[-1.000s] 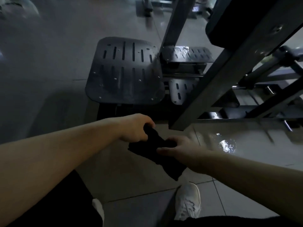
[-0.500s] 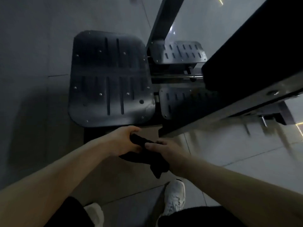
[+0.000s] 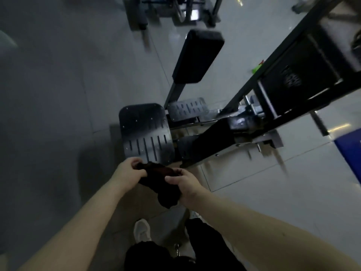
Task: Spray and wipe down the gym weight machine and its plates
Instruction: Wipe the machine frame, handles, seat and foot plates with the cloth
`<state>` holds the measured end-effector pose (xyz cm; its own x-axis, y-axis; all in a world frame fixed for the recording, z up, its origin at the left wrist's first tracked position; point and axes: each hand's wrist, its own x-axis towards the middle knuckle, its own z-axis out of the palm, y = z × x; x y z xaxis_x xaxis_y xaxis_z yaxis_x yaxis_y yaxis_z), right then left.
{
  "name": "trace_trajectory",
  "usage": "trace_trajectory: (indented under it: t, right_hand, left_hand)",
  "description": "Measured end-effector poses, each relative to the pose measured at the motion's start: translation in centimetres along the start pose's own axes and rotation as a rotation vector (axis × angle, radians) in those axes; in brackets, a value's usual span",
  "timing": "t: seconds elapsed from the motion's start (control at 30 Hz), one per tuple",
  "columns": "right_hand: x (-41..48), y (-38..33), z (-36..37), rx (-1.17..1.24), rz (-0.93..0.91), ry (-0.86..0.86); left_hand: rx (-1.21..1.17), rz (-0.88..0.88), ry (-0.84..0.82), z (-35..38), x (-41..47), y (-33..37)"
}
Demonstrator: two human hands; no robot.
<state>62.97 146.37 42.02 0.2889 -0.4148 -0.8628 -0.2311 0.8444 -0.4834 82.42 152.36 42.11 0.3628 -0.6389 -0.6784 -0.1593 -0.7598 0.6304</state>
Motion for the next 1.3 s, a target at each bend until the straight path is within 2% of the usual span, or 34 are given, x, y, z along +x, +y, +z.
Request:
trace_trajectory:
  t: [0.1, 0.2, 0.33, 0.4, 0.57, 0.63, 0.73, 0.83, 0.97, 1.07, 1.13, 1.2, 1.23, 1.3]
  right_hand:
    - [-6.3, -2.3, 2.5, -0.070, 0.043, -0.105]
    - [-9.7, -3.7, 4.3, -0.030, 0.042, -0.151]
    - [-11.6, -5.0, 5.1, 0.144, -0.078, -0.062]
    - [-12.2, -5.2, 4.7, 0.235, -0.111, -0.072]
    - [-13.1, -5.4, 2.2, 0.517, -0.173, -0.085]
    - [-12.8, -6.0, 1.2, 0.549, -0.249, 0.021]
    - [-11.2, -6.9, -1.9, 0.458, -0.337, 0.290]
    - [-10.4, -9.1, -6.6, 0.287, -0.417, 0.461]
    - [-9.6, -15.5, -14.3, -0.118, -0.611, 0.666]
    - [-5.4, -20.1, -19.4, -0.474, -0.687, 0.813]
    - [-1.6, -20.8, -21.1, -0.566, -0.668, 0.837]
    - [0.8, -19.1, -19.8, -0.635, -0.674, 0.821]
    - [0.9, -17.7, -18.3, -0.691, -0.736, 0.773]
    - [0.0, -15.4, -16.6, -0.844, -0.897, 0.571]
  left_hand:
    - [-0.034, 0.044, 0.017, -2.9, -5.0, 3.0]
    - [-0.069, 0.163, 0.013, -4.8, -7.4, 5.1]
    - [-0.097, 0.240, -0.012, -5.8, -7.6, 7.1]
    - [-0.120, 0.247, -0.047, -5.5, -7.9, 8.0]
    - [0.022, 0.432, -0.200, -3.1, -9.3, 11.3]
    - [0.070, 0.478, -0.268, -1.6, -8.8, 12.8]
    - [0.184, 0.540, -0.278, 1.3, -7.4, 15.2]
    - [0.208, 0.537, -0.205, 4.4, -5.4, 18.3]
    - [0.165, 0.492, -0.115, 8.3, -1.4, 22.3]
    - [0.154, 0.444, -0.081, 11.1, 2.0, 24.9]
    - [0.176, 0.407, -0.084, 12.9, 4.1, 26.1]
    - [0.217, 0.357, -0.112, 14.1, 5.7, 26.8]
    - [0.246, 0.352, -0.131, 14.3, 6.2, 27.0]
    - [0.279, 0.346, -0.150, 14.3, 7.3, 27.0]
